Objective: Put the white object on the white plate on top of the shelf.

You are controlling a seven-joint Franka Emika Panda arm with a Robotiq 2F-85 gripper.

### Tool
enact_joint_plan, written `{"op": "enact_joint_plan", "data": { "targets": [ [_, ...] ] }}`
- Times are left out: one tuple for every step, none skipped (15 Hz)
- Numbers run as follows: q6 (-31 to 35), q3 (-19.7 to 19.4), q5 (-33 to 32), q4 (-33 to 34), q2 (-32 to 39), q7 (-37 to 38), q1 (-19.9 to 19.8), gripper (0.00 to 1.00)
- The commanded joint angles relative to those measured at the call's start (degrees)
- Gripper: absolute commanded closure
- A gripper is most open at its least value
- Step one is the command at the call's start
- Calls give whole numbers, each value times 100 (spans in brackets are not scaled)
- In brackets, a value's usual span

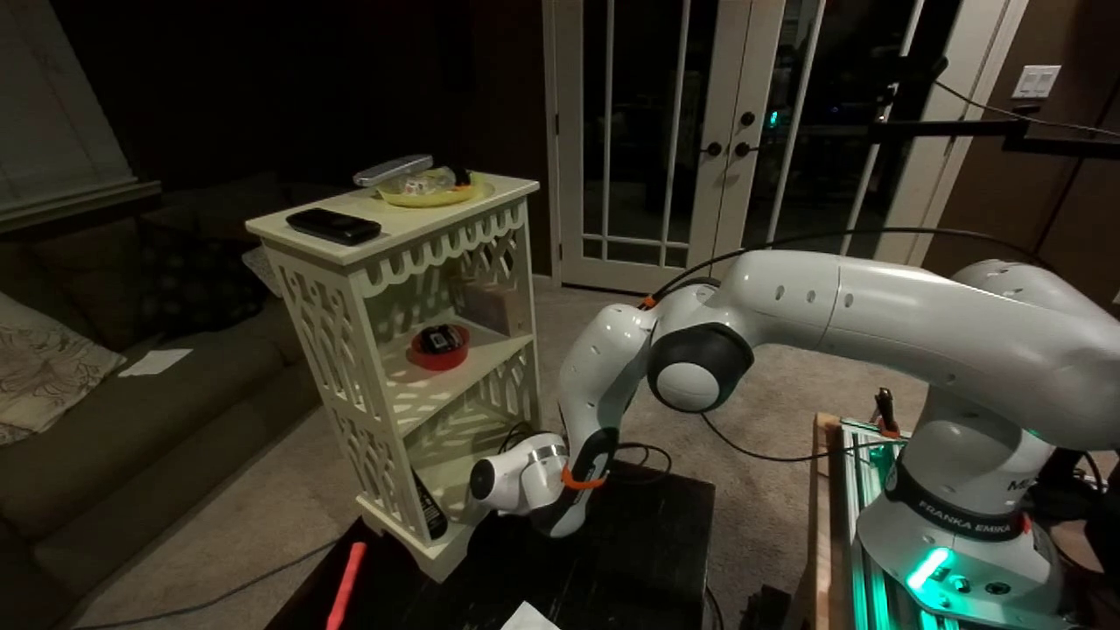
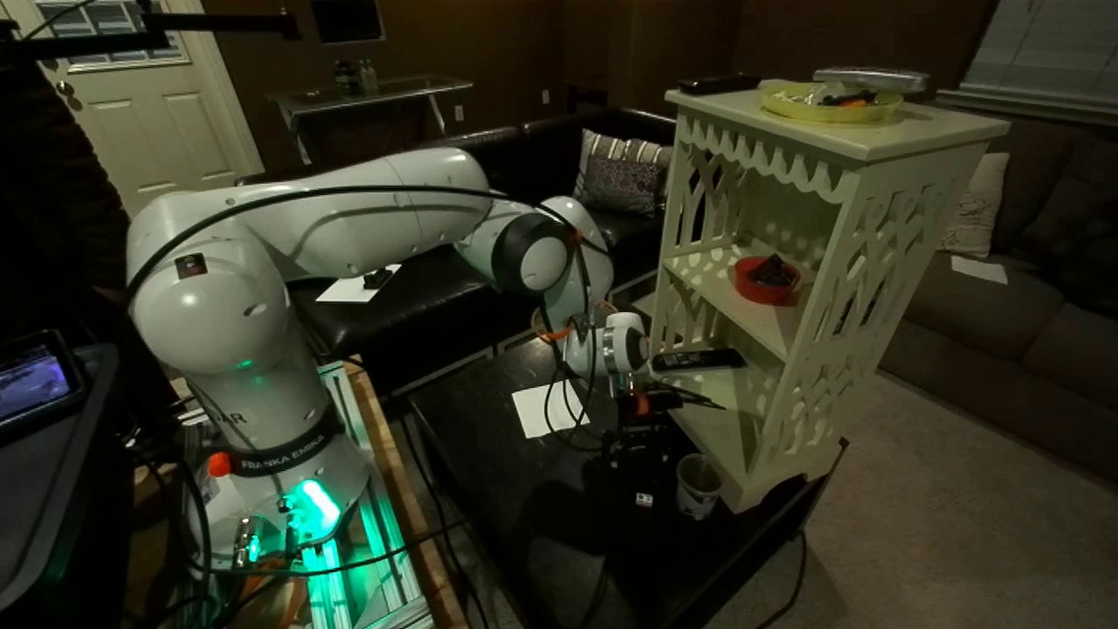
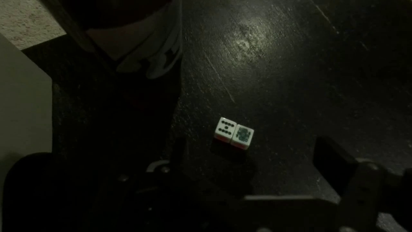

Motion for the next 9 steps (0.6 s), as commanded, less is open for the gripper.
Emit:
{"op": "enact_joint_plan", "data": {
  "targets": [
    [175, 25, 245, -83, 0, 392, -81, 0],
    [220, 19, 308, -107, 0, 532, -101, 0],
    [267, -17, 368, -124, 0, 709, -92, 0],
    [323, -67, 411, -140, 0, 914, -65, 0],
    [174, -129, 431, -137, 0, 1012, 14, 0],
    [190, -95, 373, -72, 0, 714, -21, 0],
    [190, -109, 372, -77, 1, 744, -18, 0],
    [189, -111, 372, -75, -2, 741, -19, 0],
    [169, -129, 372, -68, -3, 805, 11, 0]
  ]
}}
